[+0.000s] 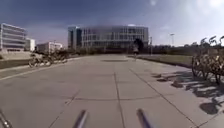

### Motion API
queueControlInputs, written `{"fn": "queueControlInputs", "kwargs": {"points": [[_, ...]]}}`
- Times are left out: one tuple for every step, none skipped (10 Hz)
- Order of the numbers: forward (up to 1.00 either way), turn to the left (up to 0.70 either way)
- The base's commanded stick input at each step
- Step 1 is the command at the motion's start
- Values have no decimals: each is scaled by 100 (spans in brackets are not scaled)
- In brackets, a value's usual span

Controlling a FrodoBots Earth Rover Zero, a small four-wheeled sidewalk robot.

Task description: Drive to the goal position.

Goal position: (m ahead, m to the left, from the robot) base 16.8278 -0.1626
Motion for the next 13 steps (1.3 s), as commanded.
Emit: {"fn": "queueControlInputs", "kwargs": {"points": [[70, -14], [70, -14], [70, -14], [70, -14], [70, 0], [70, 0], [70, 0], [70, 0], [70, 0], [70, 0], [70, 0], [70, 0], [70, 0]]}}
